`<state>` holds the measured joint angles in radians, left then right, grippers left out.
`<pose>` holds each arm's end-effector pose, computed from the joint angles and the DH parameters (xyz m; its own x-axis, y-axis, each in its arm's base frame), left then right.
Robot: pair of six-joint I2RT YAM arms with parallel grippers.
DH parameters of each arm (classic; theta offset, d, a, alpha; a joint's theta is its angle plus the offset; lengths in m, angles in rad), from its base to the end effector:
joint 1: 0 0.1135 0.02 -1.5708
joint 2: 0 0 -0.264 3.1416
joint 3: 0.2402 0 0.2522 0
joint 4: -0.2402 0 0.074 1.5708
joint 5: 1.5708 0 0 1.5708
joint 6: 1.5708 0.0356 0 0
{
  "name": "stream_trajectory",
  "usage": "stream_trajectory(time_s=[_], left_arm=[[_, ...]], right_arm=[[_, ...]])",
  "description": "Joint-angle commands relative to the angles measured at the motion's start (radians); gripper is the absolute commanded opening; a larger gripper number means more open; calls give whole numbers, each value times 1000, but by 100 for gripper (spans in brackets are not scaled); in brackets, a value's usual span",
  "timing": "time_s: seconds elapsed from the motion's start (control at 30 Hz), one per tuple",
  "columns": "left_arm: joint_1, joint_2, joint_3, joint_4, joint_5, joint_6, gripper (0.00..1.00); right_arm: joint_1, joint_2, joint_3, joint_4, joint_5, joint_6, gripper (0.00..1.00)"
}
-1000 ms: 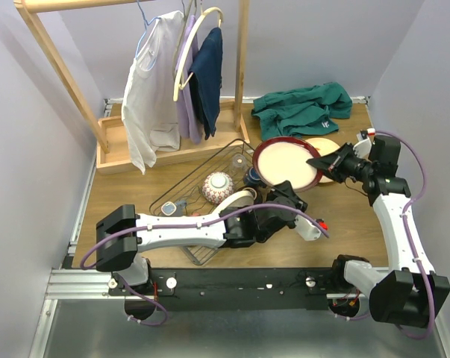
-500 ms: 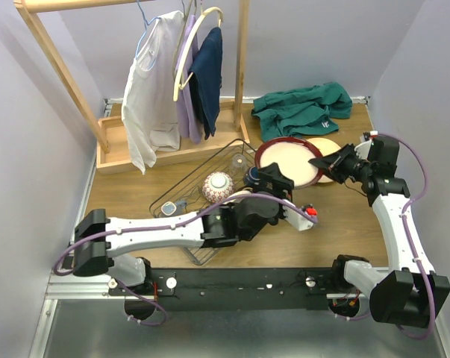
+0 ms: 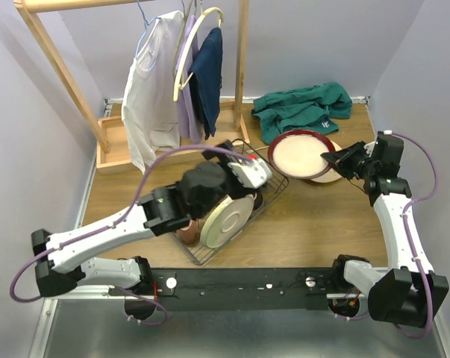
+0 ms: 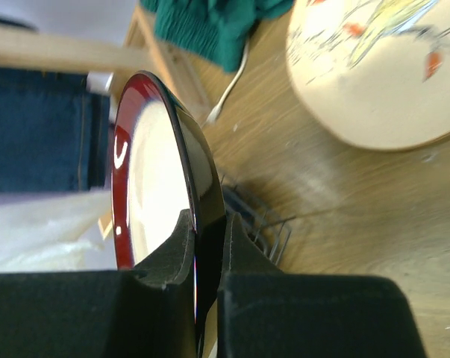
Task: Unload the mixed dishes from the dish rack
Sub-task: Place the plate at the center of the board.
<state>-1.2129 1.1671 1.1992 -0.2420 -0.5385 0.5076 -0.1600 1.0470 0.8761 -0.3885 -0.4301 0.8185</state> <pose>0.1087 -0.2385 0.4023 0.2417 0.5451 -0.8028 0.5846 0.5785 0.5688 0.2291 -0.0219 0.3031 -0.5070 0.7540 -0.4176 0.2431 0.5899 0.7700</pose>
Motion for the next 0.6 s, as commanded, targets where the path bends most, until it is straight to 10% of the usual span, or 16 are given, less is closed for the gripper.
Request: stream_trajectory(time_s=[0.0,0.57], left_arm=[[162,-101,-7,-172,189,-286,99],[510,-311,-153,-353,408,-649,99]], right_arm=[[-44,4,44,137,97,18,1],[-248,183,-117,379,105,-25,1]])
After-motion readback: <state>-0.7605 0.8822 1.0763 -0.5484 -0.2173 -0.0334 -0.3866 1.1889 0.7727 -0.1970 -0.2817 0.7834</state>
